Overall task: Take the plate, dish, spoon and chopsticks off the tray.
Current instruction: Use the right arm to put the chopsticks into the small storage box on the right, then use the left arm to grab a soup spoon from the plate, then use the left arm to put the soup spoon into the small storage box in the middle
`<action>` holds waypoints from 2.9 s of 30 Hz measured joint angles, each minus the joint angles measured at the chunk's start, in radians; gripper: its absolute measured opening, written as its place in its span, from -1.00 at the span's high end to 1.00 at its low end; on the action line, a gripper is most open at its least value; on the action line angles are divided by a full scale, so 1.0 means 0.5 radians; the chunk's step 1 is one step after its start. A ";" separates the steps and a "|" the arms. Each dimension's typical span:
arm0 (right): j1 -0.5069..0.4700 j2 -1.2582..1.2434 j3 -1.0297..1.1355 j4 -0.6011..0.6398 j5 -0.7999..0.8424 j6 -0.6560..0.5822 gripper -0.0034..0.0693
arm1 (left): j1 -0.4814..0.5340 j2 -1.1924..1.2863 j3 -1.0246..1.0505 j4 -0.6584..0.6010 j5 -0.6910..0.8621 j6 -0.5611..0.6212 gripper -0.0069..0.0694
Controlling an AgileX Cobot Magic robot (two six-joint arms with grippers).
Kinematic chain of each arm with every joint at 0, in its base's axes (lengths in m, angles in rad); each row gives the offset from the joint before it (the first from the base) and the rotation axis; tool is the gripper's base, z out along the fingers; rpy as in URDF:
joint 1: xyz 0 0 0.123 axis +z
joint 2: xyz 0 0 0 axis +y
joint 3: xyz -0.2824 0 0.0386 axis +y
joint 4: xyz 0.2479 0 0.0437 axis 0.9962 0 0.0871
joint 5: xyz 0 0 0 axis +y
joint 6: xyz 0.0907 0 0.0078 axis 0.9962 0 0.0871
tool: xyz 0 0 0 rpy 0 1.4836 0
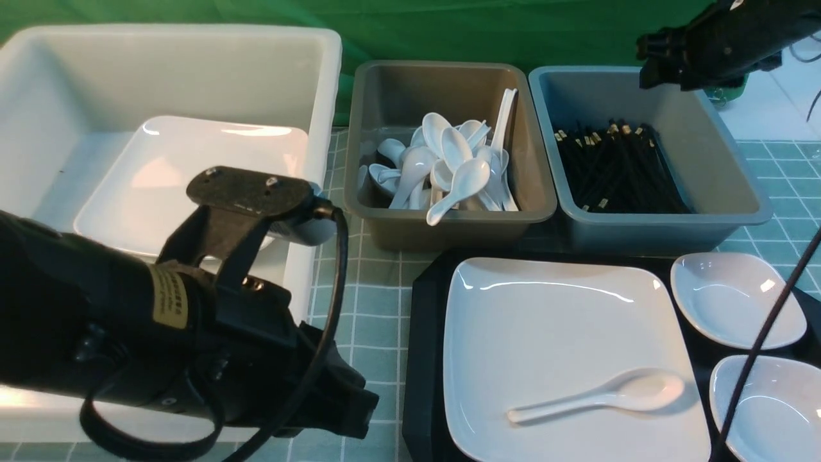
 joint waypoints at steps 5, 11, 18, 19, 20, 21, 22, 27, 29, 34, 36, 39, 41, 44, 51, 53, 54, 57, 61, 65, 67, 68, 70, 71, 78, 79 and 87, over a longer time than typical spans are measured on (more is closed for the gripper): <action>-0.002 -0.305 -0.009 -0.043 0.642 -0.158 0.38 | 0.000 0.243 -0.248 -0.004 0.020 0.140 0.80; -0.002 -0.746 0.230 -0.052 0.734 -0.218 0.81 | -0.020 0.776 -0.684 -0.022 0.200 0.388 0.79; -0.002 -1.443 0.909 -0.049 0.732 -0.235 0.84 | -0.204 1.406 -1.043 -0.039 0.124 0.826 0.54; -0.002 -1.474 0.927 -0.049 0.732 -0.235 0.84 | -0.214 1.433 -1.054 -0.039 0.098 0.836 0.51; -0.002 -1.551 1.027 -0.049 0.732 -0.240 0.84 | -0.237 1.496 -1.079 -0.041 0.053 0.849 0.42; -0.002 -1.637 1.117 -0.051 0.732 -0.245 0.84 | -0.258 1.565 -1.100 -0.039 0.011 0.853 0.29; -0.002 -1.715 1.183 -0.051 0.732 -0.248 0.84 | -0.275 1.627 -1.120 -0.029 -0.031 0.860 0.16; -0.002 -1.939 1.360 -0.051 0.727 -0.249 0.84 | -0.288 1.785 -1.131 0.017 -0.119 0.873 -0.29; -0.002 -2.000 1.384 -0.053 0.725 -0.252 0.84 | -0.288 1.826 -1.131 0.022 -0.139 0.875 -0.41; -0.002 -2.105 1.387 -0.055 0.705 -0.261 0.81 | -0.288 1.913 -1.131 0.028 -0.158 0.877 -0.52; -0.002 -2.109 1.387 -0.055 0.698 -0.261 0.81 | -0.288 1.923 -1.138 0.033 -0.166 0.881 -0.42; -0.002 -2.109 1.388 -0.055 0.696 -0.261 0.79 | -0.288 1.929 -1.147 0.035 -0.164 0.883 -0.12; -0.002 -2.109 1.388 -0.055 0.696 -0.263 0.76 | -0.288 1.929 -1.148 0.033 -0.116 0.883 0.29; -0.002 -2.109 1.388 -0.055 0.696 -0.263 0.74 | -0.288 1.917 -1.148 0.043 -0.025 0.818 0.68; -0.002 -2.109 1.388 -0.055 0.696 -0.263 0.71 | -0.247 1.582 -1.175 0.281 0.023 0.590 0.74; -0.002 -2.109 1.388 -0.055 0.696 -0.263 0.70 | -0.207 1.495 -1.221 0.292 -0.007 0.566 0.74; -0.002 -2.109 1.388 -0.055 0.696 -0.263 0.70 | -0.200 1.495 -1.230 0.292 -0.012 0.564 0.74; -0.002 -2.109 1.388 -0.055 0.696 -0.263 0.67 | -0.004 1.422 -1.443 0.291 -0.129 0.533 0.74; -0.002 -2.109 1.388 -0.053 0.682 -0.259 0.67 | 0.240 1.533 -1.692 0.244 -0.203 0.512 0.74; -0.002 -2.107 1.388 -0.053 0.637 -0.247 0.66 | 0.403 1.700 -1.845 0.158 -0.227 0.504 0.74; -0.002 -2.088 1.388 -0.051 0.643 -0.231 0.63 | 0.466 1.819 -1.906 0.136 -0.229 0.500 0.70; -0.002 -2.076 1.388 -0.049 0.664 -0.222 0.60 | 0.484 1.860 -1.918 0.130 -0.229 0.498 0.67; -0.002 -2.053 1.388 -0.049 0.726 -0.217 0.54 | 0.508 1.915 -1.926 0.121 -0.229 0.488 0.57; -0.002 -2.027 1.392 -0.049 0.734 -0.211 0.44 | 0.525 1.957 -1.927 0.117 -0.231 0.473 0.44; -0.002 -1.997 1.797 -0.051 0.726 -0.211 -0.33 | 0.548 2.005 -1.934 0.117 -0.229 0.425 -0.20; -0.002 -1.995 1.890 -0.051 0.714 -0.213 -0.38 | 0.548 2.000 -1.947 0.117 -0.193 0.408 -0.26; -0.002 -1.864 2.691 -0.062 0.156 -0.295 -0.48 | 0.548 1.838 -1.987 0.117 0.250 0.327 0.20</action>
